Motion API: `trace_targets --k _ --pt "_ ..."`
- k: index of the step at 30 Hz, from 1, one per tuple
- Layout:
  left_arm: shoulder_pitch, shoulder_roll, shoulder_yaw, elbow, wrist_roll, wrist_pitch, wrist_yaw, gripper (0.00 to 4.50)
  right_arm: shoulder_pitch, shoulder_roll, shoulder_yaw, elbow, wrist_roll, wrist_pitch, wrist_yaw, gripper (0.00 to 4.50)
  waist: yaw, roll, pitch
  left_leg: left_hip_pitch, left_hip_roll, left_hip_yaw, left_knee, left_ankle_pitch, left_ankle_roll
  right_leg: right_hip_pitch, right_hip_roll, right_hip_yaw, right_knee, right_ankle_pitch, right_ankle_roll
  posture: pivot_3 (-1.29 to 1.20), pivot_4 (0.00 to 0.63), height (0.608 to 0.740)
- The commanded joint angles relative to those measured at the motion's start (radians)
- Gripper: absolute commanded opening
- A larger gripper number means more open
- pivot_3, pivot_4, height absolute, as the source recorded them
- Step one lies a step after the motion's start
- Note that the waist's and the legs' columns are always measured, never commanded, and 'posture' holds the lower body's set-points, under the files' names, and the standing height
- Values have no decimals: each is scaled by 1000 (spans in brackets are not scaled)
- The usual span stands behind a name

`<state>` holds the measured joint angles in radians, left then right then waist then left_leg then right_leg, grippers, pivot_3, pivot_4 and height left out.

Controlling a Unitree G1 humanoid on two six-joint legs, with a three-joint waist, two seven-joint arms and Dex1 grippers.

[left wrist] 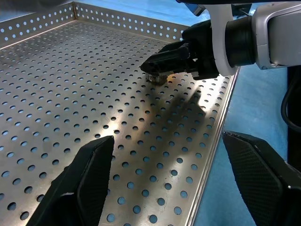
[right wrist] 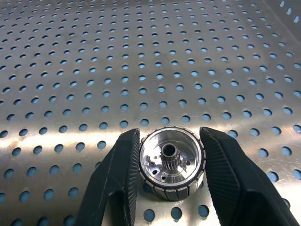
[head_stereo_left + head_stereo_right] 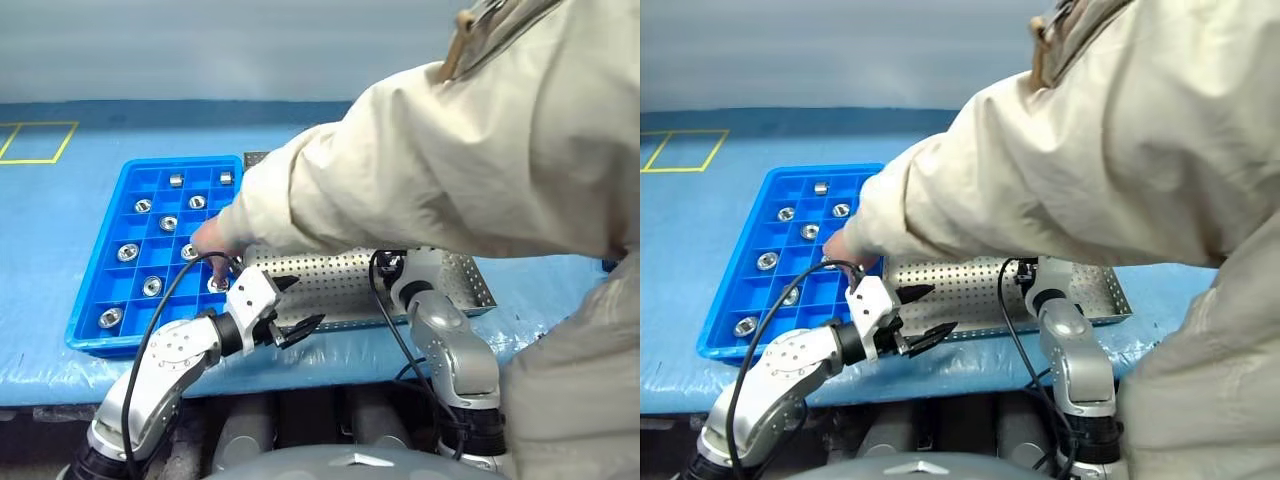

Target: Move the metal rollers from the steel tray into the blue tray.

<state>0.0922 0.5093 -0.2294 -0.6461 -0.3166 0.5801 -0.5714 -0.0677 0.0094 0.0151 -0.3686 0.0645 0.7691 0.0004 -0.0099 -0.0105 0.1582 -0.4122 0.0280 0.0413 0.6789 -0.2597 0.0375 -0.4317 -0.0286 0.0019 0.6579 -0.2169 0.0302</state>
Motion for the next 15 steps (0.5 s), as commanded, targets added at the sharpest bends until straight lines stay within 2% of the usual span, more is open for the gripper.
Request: trace_targets --k 1,6,9,15 --pt "4 -7 0 -35 1 -7 12 4018 -18 -12 20 -41 16 7 27 1627 0 0 0 0 0 0 0 0 0 0 0 0 0 0 0 79 150 740" --pt "37 -16 29 -53 25 -30 65 4018 -41 -51 46 -82 30 56 71 1627 3 0 0 0 0 0 0 0 0 0 0 0 0 0 0 125 150 740" --pt "83 -33 70 -64 42 -106 91 4018 -62 -113 113 -141 68 110 161 1627 9 0 0 0 0 0 0 0 0 0 0 0 0 0 0 153 150 740" --pt "235 -17 175 -153 -23 -136 74 4018 -136 -183 210 -193 131 182 279 1627 40 0 1 0 1 -1 -1 0 0 0 0 -2 -1 -1 -2 237 150 740"
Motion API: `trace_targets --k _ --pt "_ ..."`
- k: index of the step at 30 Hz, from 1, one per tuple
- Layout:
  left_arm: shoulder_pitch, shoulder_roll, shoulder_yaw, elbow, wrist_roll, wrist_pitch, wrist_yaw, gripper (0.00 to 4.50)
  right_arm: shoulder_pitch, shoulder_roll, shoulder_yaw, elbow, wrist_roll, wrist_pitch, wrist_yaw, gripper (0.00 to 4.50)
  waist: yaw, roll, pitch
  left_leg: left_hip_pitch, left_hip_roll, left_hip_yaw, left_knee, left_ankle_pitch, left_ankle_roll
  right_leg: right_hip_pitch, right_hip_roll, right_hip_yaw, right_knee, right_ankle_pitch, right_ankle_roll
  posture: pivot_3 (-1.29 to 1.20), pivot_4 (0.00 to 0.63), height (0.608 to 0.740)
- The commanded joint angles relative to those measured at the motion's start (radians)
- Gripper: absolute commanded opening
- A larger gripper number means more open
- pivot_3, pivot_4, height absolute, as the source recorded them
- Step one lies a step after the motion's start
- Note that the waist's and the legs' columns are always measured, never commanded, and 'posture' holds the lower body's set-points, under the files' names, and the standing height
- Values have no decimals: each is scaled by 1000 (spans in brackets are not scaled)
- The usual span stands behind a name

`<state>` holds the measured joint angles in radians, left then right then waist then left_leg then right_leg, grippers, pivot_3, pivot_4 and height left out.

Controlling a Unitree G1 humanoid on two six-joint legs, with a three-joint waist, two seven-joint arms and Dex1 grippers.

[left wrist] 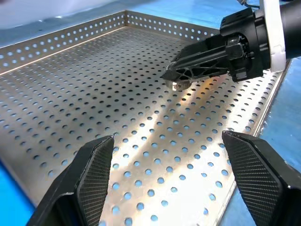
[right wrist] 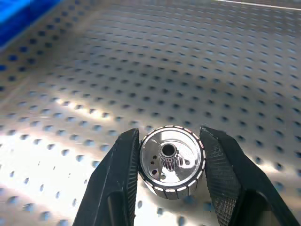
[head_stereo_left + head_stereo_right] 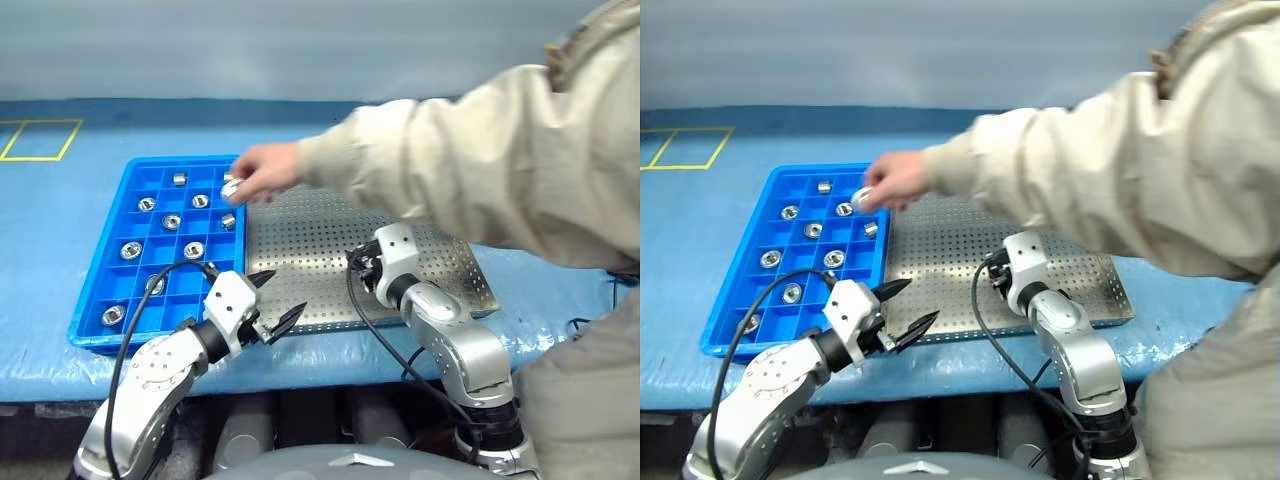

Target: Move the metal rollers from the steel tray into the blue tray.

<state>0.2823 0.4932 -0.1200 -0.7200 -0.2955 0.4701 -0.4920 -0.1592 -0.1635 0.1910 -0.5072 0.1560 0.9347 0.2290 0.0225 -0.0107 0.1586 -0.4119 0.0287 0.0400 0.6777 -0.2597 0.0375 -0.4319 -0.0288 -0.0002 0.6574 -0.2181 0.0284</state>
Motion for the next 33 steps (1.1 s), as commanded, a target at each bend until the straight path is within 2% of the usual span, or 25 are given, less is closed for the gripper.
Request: trace_targets --k 1,5,9,14,20,33 --pt "75 -3 100 -96 -63 -31 -6 4018 -65 -13 54 -56 53 18 74 1627 14 0 0 0 0 0 0 0 0 0 0 0 0 0 0 255 150 740" --pt "155 -8 185 -137 -95 -43 -2 4018 -134 -2 104 -29 80 -5 120 1627 36 0 0 0 0 -1 0 0 0 0 -1 -2 -1 0 0 311 150 740" --pt "257 -36 237 -171 -42 -95 44 4018 -234 60 164 75 77 -69 147 1627 58 0 1 -1 0 -2 0 0 0 1 -1 -4 -3 0 0 381 150 740" --pt "377 -81 263 -204 -20 -145 74 4018 -308 132 240 203 70 -154 185 1627 93 0 1 -2 0 -5 -2 0 0 1 -1 -8 -8 0 0 454 150 740" --pt "518 -109 264 -244 -16 -190 69 4018 -331 193 302 323 58 -237 222 1627 147 -1 1 -4 -1 -7 -10 0 -1 2 -2 -11 -16 0 0 533 150 740" --pt "538 -119 240 -223 11 -219 74 4018 -297 204 312 438 57 -247 273 1627 234 0 1 -3 -1 -9 -12 -1 -2 1 0 -14 -15 -2 -1 526 150 740"
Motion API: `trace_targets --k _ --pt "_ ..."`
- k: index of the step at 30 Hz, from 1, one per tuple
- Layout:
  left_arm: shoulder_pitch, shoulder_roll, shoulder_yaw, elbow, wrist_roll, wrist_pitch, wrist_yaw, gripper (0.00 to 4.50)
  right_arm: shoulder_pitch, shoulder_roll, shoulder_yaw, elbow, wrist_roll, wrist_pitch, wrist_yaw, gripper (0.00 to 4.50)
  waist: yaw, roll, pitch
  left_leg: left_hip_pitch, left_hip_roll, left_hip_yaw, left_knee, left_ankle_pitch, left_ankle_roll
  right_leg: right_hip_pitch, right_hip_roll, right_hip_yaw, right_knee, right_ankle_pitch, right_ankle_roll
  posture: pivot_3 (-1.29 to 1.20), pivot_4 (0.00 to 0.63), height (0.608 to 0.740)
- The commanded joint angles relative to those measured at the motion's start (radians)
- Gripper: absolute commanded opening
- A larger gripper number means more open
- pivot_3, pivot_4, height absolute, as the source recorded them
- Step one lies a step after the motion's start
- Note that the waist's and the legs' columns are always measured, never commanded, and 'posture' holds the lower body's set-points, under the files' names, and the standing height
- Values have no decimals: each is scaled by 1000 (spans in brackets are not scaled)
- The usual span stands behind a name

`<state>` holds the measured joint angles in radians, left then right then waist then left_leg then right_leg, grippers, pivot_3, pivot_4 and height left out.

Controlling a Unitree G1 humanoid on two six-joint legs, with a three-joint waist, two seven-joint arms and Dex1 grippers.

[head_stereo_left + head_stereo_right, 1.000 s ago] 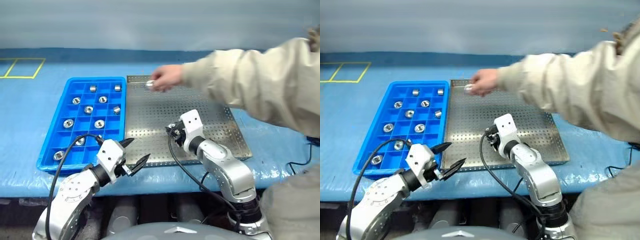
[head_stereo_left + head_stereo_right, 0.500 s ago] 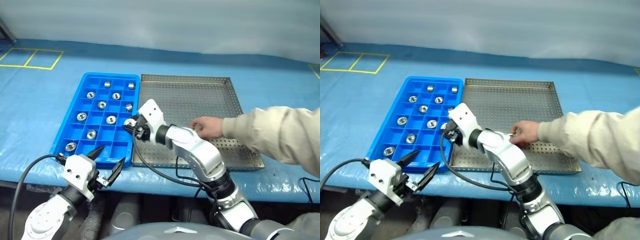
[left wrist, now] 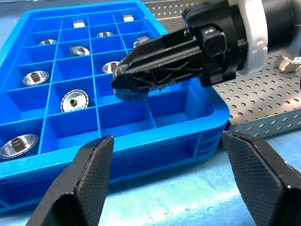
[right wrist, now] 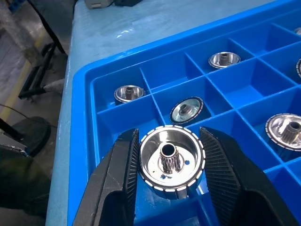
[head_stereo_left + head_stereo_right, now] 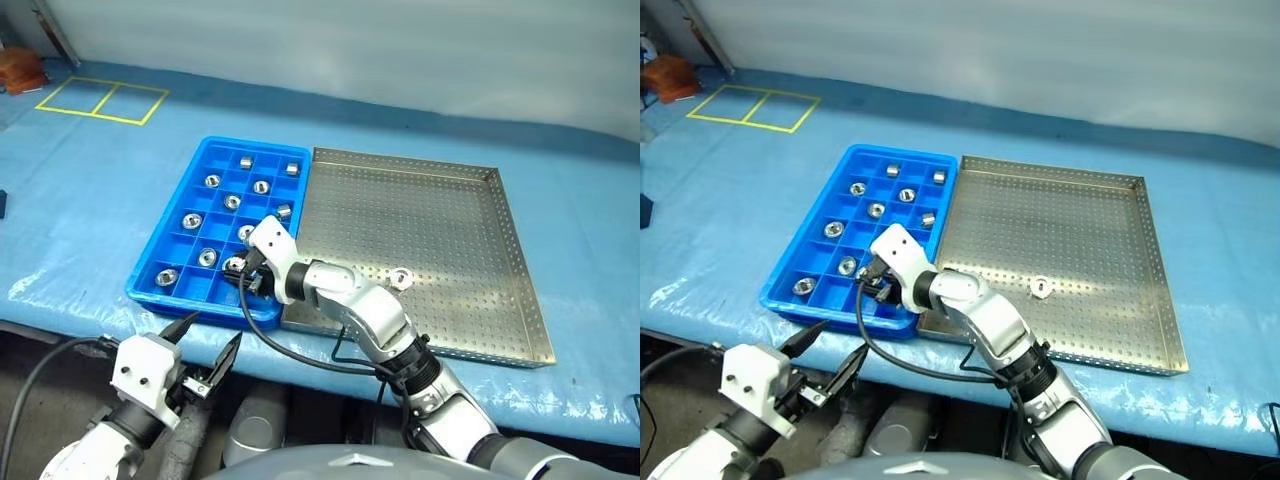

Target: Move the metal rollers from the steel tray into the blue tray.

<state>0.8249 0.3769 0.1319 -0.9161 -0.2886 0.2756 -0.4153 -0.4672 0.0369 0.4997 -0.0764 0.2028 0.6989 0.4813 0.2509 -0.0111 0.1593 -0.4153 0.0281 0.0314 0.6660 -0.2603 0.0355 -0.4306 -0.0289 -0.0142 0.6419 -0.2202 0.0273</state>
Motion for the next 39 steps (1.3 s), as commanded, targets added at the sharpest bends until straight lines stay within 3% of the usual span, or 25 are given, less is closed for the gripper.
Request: trace_targets --k 1,3,11,12,18,26,31,39 --pt "-9 -1 -14 -24 5 -23 -3 4018 16 2 8 15 7 -12 24 1627 10 0 0 0 0 0 0 0 0 0 0 0 0 0 0 522 150 740" --pt "-22 4 -19 -18 6 -18 -7 4018 24 -1 13 17 4 -8 32 1627 16 0 0 0 0 0 0 0 0 0 0 0 0 0 0 508 150 740" --pt "-123 54 -33 7 -18 28 -43 4018 44 -18 -84 -123 15 25 -28 4331 14 0 -1 1 0 0 1 0 0 0 0 0 0 0 0 408 150 740" --pt "-143 61 -36 11 -24 37 -48 4018 49 -20 -109 -153 24 36 -41 4472 13 0 -1 1 0 0 1 0 -1 0 0 0 0 0 0 399 150 740" --pt "-291 111 -78 48 -53 94 -92 4018 100 -75 -249 -355 20 125 -146 4472 -17 1 -2 0 0 0 1 1 -2 1 1 0 1 0 1 255 150 740" --pt "-517 134 -177 150 -74 150 -156 4018 211 -123 -402 -444 -56 226 -337 4472 -140 2 -3 1 -1 -2 1 3 -5 3 2 1 2 1 1 122 150 740" --pt "-566 144 -201 179 -85 153 -186 4018 283 -124 -424 -438 -73 227 -379 4472 -213 2 -3 3 0 -1 -1 3 -5 3 3 3 4 6 -1 86 150 740" --pt "-611 163 -240 198 -62 169 -200 4018 320 -88 -406 -387 -59 194 -370 4472 -234 2 -3 4 0 0 0 4 -5 3 4 5 5 7 0 87 150 740"
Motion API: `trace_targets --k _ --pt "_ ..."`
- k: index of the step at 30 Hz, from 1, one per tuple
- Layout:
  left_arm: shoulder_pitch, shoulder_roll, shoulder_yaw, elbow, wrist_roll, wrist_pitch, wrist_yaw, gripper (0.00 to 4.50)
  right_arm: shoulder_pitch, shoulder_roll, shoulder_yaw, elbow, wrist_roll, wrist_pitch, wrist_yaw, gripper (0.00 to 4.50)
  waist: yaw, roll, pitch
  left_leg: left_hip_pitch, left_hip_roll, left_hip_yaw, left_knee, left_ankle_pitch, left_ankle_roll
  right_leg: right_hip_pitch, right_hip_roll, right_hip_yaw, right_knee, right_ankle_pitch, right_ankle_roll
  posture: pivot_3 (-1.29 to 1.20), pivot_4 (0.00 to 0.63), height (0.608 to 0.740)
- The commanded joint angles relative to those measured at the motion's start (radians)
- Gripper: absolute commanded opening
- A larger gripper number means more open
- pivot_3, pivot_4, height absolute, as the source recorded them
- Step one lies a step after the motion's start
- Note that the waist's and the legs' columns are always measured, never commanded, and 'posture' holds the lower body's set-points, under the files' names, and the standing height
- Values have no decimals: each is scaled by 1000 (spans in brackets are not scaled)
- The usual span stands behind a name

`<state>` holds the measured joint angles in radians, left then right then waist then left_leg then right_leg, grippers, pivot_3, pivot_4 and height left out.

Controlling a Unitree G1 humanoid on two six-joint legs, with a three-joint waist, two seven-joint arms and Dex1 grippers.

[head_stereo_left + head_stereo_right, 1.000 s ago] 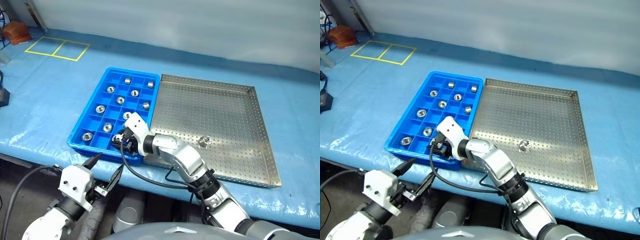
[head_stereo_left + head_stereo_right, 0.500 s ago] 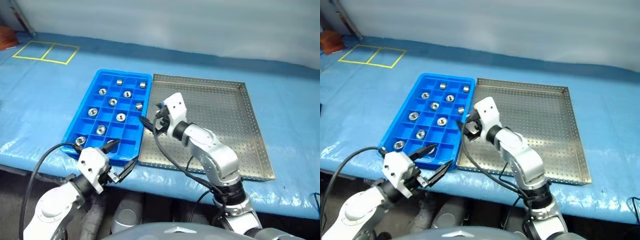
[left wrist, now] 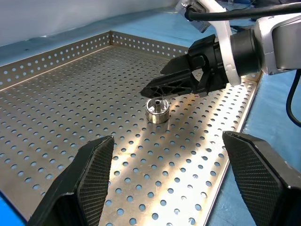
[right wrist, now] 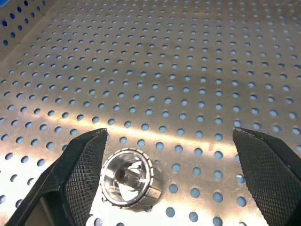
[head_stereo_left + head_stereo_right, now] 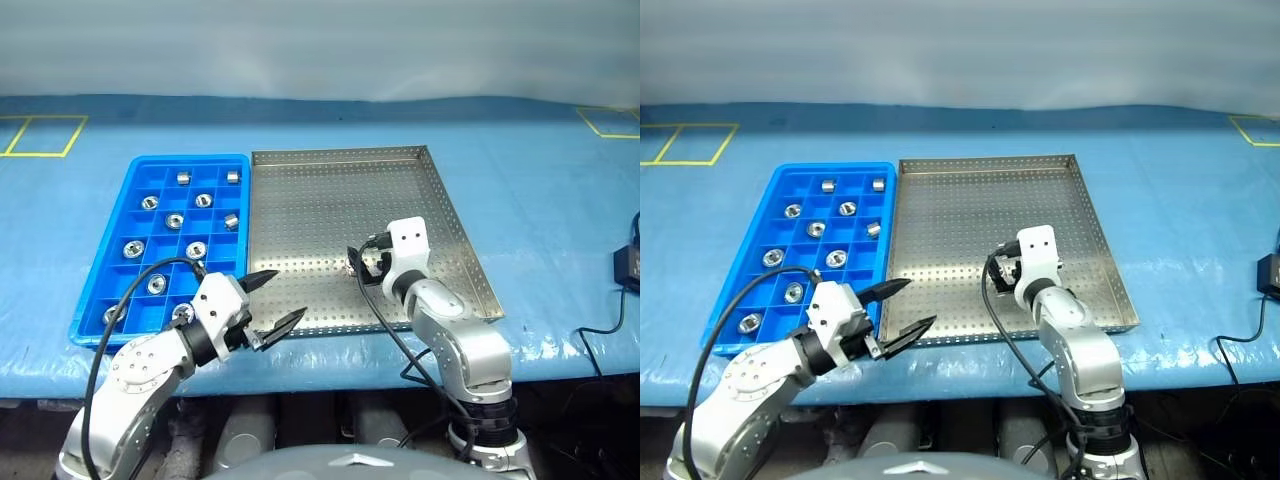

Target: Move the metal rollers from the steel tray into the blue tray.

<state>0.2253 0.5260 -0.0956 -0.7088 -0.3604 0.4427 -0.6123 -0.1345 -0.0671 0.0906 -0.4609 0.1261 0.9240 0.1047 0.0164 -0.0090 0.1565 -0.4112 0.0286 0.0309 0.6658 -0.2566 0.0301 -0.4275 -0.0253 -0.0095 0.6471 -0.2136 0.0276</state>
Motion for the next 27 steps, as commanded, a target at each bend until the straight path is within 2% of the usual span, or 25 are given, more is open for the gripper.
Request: trace_targets --k 1,8,16,17,22,27 --pt "-13 14 -16 -10 10 4 -1 4018 -16 18 7 13 15 -39 7 4472 0 0 0 0 0 0 0 0 0 0 0 0 0 0 1 91 150 740" --pt "-3 10 -25 -19 14 9 12 4018 5 15 32 115 -8 -93 13 4472 5 -1 0 0 -1 1 1 0 0 0 0 2 0 1 1 121 150 740" --pt "17 6 -32 -35 21 15 47 4018 -26 8 43 82 4 -138 33 1886 11 -1 0 0 0 1 1 0 0 0 0 2 0 1 1 147 150 740" --pt "19 5 -33 -37 21 14 51 4018 -46 11 45 71 6 -137 34 1688 12 -1 0 0 0 1 1 0 0 0 0 2 1 1 1 156 150 740" --pt "44 -11 -24 -54 45 17 102 4018 -177 35 93 46 31 -124 73 1694 17 -1 0 0 0 1 1 1 0 -1 0 2 2 1 1 212 150 740" --pt "97 -18 8 -81 80 23 167 4018 -289 65 186 126 36 -143 140 1694 32 -1 0 1 0 0 0 1 -1 -1 1 1 2 2 0 285 150 740"
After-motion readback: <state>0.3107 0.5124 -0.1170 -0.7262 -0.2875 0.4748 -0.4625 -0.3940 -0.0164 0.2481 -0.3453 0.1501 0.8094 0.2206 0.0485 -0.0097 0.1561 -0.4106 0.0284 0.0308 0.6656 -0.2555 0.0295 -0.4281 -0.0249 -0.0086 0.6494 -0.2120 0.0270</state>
